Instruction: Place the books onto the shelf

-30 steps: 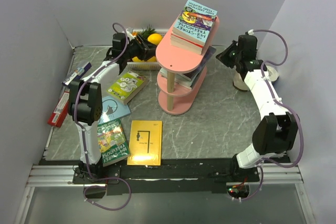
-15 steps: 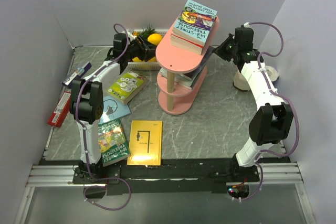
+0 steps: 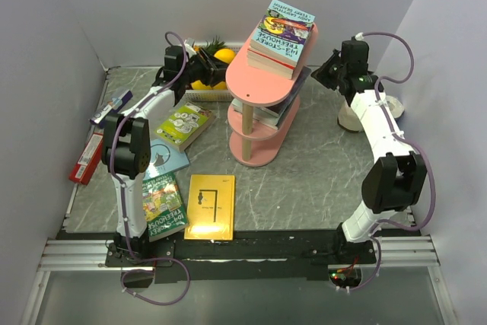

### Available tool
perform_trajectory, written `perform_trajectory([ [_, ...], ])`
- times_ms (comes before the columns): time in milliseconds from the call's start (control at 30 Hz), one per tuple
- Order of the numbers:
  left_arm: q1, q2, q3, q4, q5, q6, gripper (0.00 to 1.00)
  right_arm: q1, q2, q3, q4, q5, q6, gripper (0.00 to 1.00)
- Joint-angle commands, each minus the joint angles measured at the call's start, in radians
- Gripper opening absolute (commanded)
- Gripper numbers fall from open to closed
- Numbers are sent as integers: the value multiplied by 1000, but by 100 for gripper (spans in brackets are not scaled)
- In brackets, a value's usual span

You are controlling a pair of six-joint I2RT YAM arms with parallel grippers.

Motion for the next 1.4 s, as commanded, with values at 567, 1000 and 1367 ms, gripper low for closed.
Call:
perform_trajectory([
  [567,-3,27,43,48,35,-35,49,30,68,114,-55,9,-25,0],
  [1000,-3,37,52,54,45,-44,49,62,94,137,-49,-10,-24,0],
  [1367,25,-26,31,57,44,-58,49,60,-156,-77,20,69,27,9],
])
